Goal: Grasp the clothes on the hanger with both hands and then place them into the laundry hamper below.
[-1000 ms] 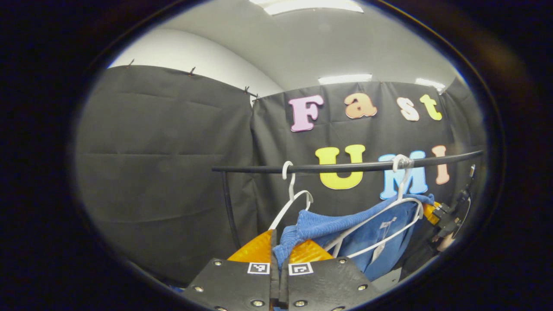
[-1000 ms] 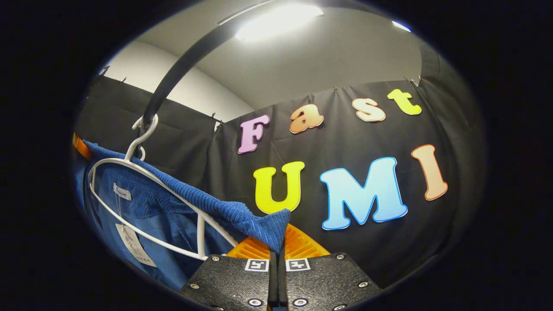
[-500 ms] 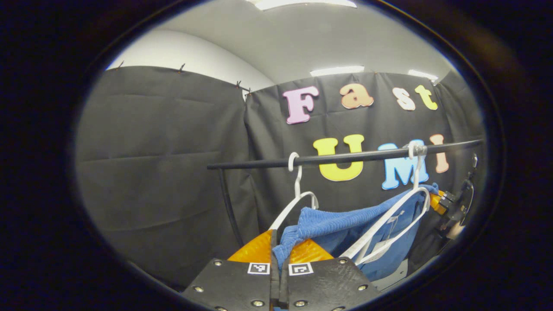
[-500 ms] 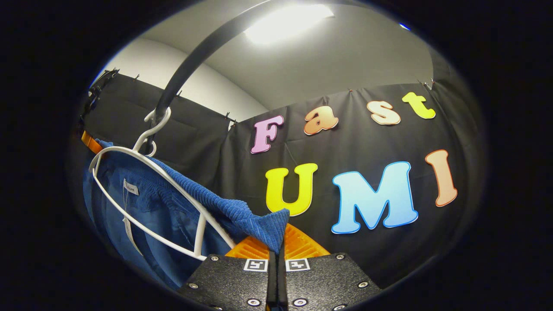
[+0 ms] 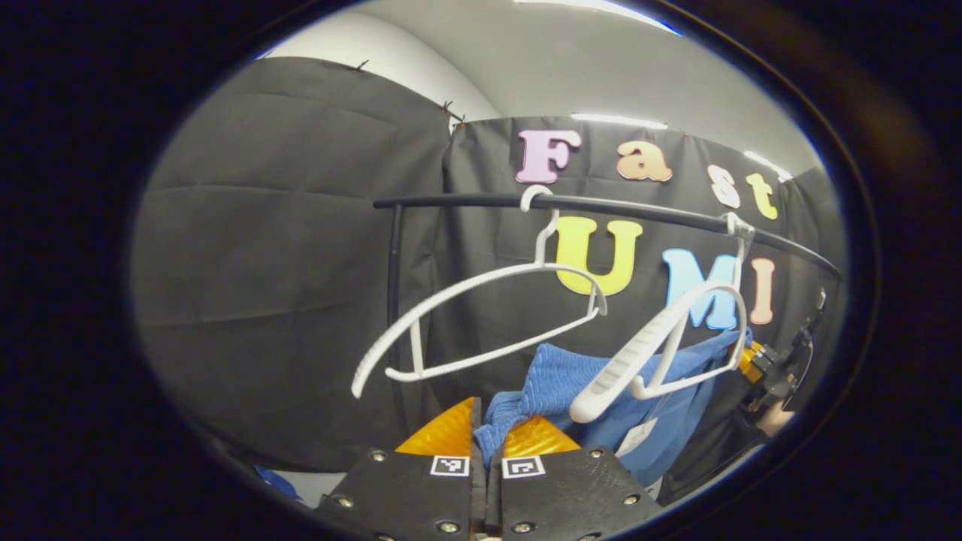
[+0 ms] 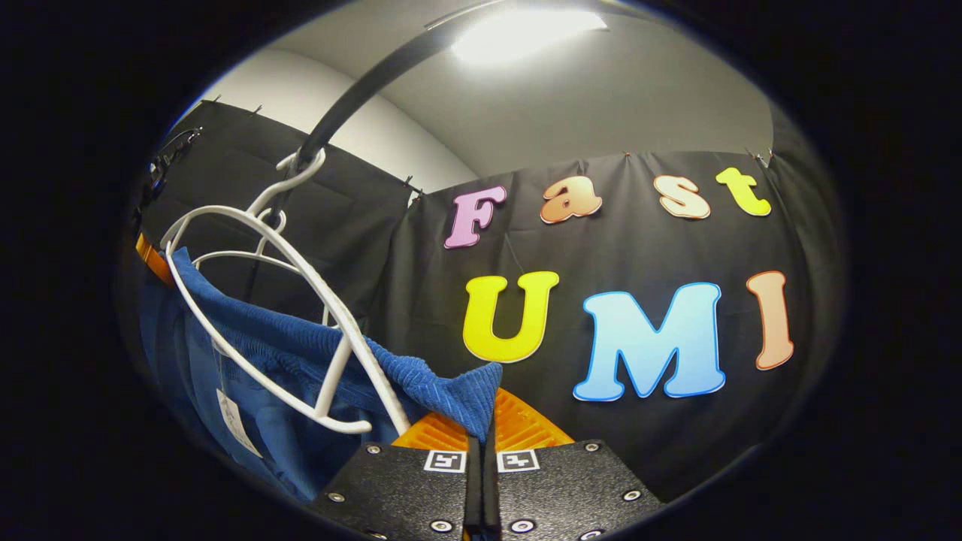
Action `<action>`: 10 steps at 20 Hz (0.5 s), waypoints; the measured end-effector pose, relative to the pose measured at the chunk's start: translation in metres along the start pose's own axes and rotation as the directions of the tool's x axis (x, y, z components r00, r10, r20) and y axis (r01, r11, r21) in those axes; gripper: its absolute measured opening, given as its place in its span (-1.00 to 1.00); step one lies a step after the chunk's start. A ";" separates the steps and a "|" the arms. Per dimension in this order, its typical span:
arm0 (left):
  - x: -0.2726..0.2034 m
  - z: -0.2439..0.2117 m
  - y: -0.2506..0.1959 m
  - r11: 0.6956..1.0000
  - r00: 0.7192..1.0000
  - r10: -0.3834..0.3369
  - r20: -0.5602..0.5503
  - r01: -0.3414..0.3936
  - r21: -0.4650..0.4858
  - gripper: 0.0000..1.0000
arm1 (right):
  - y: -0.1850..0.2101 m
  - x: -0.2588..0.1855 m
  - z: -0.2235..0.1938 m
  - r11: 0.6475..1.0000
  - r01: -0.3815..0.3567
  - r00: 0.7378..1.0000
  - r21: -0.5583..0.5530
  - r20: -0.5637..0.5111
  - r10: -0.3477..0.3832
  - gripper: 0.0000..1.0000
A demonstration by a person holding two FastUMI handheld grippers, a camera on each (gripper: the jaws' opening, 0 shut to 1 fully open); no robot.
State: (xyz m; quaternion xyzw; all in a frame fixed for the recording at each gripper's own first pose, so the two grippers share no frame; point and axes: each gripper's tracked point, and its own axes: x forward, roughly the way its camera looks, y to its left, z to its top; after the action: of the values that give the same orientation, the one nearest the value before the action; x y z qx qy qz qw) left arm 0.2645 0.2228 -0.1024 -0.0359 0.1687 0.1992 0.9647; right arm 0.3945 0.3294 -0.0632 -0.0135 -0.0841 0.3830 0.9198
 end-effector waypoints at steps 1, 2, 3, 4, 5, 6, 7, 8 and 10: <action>-0.002 -0.009 -0.005 1.000 1.000 0.001 -0.015 -0.001 0.006 -0.98 | -0.003 -0.002 -0.008 1.000 0.005 1.000 -0.001 -0.017 -0.005 -0.99; -0.002 -0.016 -0.008 1.000 1.000 0.004 -0.025 -0.004 0.021 -0.89 | -0.005 -0.005 -0.015 1.000 0.010 0.999 -0.002 -0.034 -0.010 -0.99; -0.003 -0.025 -0.011 0.999 0.999 0.009 -0.038 -0.007 0.040 -0.98 | -0.007 -0.011 -0.022 1.000 0.013 0.999 -0.005 -0.052 -0.013 -0.99; -0.006 -0.033 -0.015 0.998 0.999 0.015 -0.051 -0.012 0.059 -0.89 | -0.007 -0.017 -0.029 1.000 0.013 0.997 -0.005 -0.072 -0.014 -0.99; -0.009 -0.041 -0.021 0.998 0.998 0.018 -0.058 -0.014 0.068 -0.89 | -0.007 -0.025 -0.036 1.000 0.017 0.995 -0.002 -0.094 -0.017 -0.99; -0.013 -0.047 -0.026 0.997 0.998 0.020 -0.062 -0.016 0.072 -0.98 | -0.008 -0.031 -0.040 1.000 0.021 0.994 0.002 -0.110 -0.021 -0.99; -0.018 -0.051 -0.026 0.997 0.998 0.024 -0.065 -0.019 0.076 -0.98 | -0.008 -0.039 -0.046 1.000 0.026 0.992 0.008 -0.127 -0.025 -0.99; -0.024 -0.057 -0.028 0.997 0.997 0.030 -0.070 -0.024 0.080 -0.98 | -0.008 -0.047 -0.050 0.999 0.029 0.989 0.015 -0.143 -0.026 -0.99; -0.038 -0.069 -0.028 0.997 0.996 0.036 -0.078 -0.031 0.069 -0.98 | -0.005 -0.065 -0.057 0.999 0.035 0.983 0.024 -0.180 -0.030 -0.99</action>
State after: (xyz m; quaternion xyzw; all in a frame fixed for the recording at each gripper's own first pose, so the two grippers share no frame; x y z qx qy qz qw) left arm 0.2219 0.1736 -0.1540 -0.0080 0.2138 0.2079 0.9545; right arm 0.3618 0.2822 -0.1279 -0.0340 0.0041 0.3665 0.9298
